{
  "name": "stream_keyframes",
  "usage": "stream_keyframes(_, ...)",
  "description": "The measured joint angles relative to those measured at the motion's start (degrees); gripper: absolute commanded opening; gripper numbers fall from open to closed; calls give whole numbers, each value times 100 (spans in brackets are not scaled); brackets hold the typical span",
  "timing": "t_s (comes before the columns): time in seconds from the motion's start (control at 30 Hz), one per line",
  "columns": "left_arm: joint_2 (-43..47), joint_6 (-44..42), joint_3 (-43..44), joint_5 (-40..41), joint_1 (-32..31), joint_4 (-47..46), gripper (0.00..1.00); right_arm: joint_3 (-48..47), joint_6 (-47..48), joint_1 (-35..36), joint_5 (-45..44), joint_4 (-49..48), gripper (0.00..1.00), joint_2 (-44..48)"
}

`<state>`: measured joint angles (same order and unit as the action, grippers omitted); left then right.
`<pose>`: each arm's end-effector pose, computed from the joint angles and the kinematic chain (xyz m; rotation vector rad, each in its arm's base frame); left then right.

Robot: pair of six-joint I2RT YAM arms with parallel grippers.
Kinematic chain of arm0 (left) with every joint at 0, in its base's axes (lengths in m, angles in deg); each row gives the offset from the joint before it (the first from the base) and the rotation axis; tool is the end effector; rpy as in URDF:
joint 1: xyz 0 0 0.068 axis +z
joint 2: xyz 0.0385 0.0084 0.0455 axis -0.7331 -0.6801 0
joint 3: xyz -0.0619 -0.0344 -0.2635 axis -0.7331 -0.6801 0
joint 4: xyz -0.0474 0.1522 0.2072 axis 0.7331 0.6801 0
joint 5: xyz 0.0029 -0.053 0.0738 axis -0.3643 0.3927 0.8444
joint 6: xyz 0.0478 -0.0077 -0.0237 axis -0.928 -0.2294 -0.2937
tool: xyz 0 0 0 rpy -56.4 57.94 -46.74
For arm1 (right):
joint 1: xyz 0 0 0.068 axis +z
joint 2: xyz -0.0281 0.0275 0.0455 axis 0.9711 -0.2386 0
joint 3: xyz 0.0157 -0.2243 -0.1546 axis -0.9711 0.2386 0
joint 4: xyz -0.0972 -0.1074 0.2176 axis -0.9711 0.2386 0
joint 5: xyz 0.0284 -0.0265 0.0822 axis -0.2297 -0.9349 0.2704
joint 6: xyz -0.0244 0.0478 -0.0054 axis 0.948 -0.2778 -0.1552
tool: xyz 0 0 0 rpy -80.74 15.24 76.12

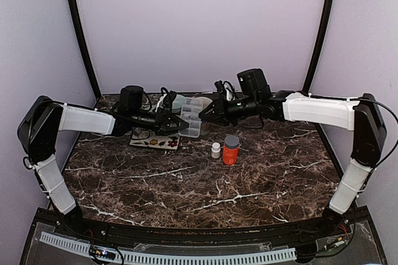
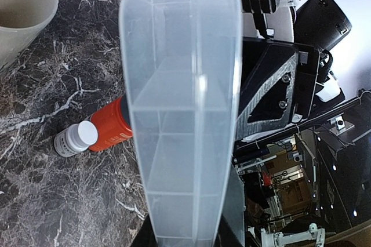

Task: Sort the pills into containers
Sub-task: Open the lid of the pill container.

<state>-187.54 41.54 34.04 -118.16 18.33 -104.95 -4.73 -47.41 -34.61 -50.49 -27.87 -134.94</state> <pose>0.3178 -0.2106 0.2259 0.6499 2.0141 -1.7732 0.2894 0.2806 0.2818 -0.2665 2.3288 1.4174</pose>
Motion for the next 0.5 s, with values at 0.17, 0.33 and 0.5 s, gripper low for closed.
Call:
stream_keyframes(0.17,0,0,31,-2,0,7,0,-2,48,0,-2,144,17,-22)
stream_keyframes(0.33,-7,0,31,2,0,37,0,-81,105,0,11,262,12,-118)
stream_keyframes(0.5,-11,-2,31,7,7,35,0,-184,146,0,20,323,11,-164)
